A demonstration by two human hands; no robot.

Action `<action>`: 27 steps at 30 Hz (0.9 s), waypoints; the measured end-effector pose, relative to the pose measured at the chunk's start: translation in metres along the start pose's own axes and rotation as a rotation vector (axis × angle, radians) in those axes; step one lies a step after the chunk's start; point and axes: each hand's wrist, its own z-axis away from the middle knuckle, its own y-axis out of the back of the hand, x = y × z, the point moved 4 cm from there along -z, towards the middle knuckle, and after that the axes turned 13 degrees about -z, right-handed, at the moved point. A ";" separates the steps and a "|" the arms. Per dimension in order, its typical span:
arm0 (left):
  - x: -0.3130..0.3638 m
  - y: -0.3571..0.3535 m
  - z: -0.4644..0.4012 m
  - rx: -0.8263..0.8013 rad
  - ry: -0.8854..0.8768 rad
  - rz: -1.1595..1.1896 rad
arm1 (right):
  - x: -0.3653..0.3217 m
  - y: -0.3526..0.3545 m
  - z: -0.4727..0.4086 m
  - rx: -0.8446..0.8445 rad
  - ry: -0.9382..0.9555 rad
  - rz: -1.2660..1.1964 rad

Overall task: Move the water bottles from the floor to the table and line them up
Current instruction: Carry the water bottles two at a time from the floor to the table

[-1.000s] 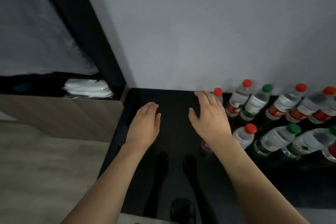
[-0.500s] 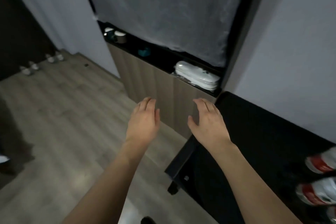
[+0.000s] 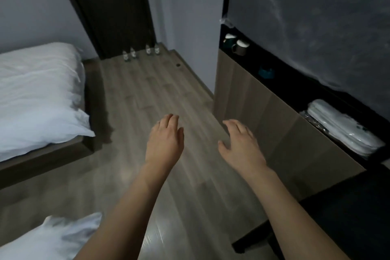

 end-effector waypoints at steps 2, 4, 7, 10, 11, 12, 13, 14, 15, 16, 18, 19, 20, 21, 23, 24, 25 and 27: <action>-0.021 -0.001 -0.011 -0.007 0.034 -0.014 | -0.012 -0.013 -0.019 -0.023 0.026 -0.001; -0.038 -0.004 -0.025 -0.018 0.060 -0.021 | -0.021 -0.025 -0.040 -0.041 0.041 -0.012; -0.060 -0.013 -0.052 -0.028 0.088 -0.038 | -0.028 -0.043 -0.077 -0.072 0.059 -0.021; -0.078 -0.026 -0.090 -0.034 0.105 -0.046 | -0.030 -0.060 -0.124 -0.089 0.086 -0.023; -0.083 -0.030 -0.106 -0.031 0.112 -0.049 | -0.031 -0.065 -0.143 -0.087 0.098 -0.026; -0.088 -0.034 -0.124 -0.027 0.119 -0.051 | -0.031 -0.069 -0.162 -0.085 0.108 -0.031; -0.093 -0.037 -0.142 -0.024 0.126 -0.052 | -0.032 -0.073 -0.182 -0.083 0.114 -0.038; -0.097 -0.040 -0.161 -0.022 0.132 -0.057 | -0.033 -0.077 -0.203 -0.085 0.119 -0.045; -0.102 -0.042 -0.179 -0.024 0.136 -0.065 | -0.034 -0.079 -0.224 -0.092 0.123 -0.050; -0.107 -0.042 -0.198 -0.028 0.139 -0.075 | -0.037 -0.081 -0.245 -0.101 0.127 -0.056; -0.118 -0.042 -0.236 -0.031 0.146 -0.094 | -0.042 -0.084 -0.286 -0.118 0.137 -0.064; -0.125 -0.042 -0.254 -0.023 0.154 -0.104 | -0.046 -0.086 -0.305 -0.122 0.147 -0.067; -0.131 -0.041 -0.271 -0.014 0.165 -0.111 | -0.050 -0.088 -0.324 -0.125 0.157 -0.070; -0.136 -0.041 -0.287 -0.007 0.176 -0.113 | -0.054 -0.090 -0.342 -0.126 0.164 -0.074; -0.147 -0.042 -0.313 -0.006 0.186 -0.119 | -0.063 -0.094 -0.374 -0.128 0.173 -0.085; -0.152 -0.043 -0.325 -0.008 0.185 -0.123 | -0.067 -0.097 -0.388 -0.134 0.175 -0.088; -0.157 -0.045 -0.338 -0.008 0.186 -0.126 | -0.071 -0.100 -0.401 -0.142 0.177 -0.087; -0.169 -0.049 -0.365 -0.004 0.199 -0.123 | -0.078 -0.108 -0.430 -0.157 0.184 -0.074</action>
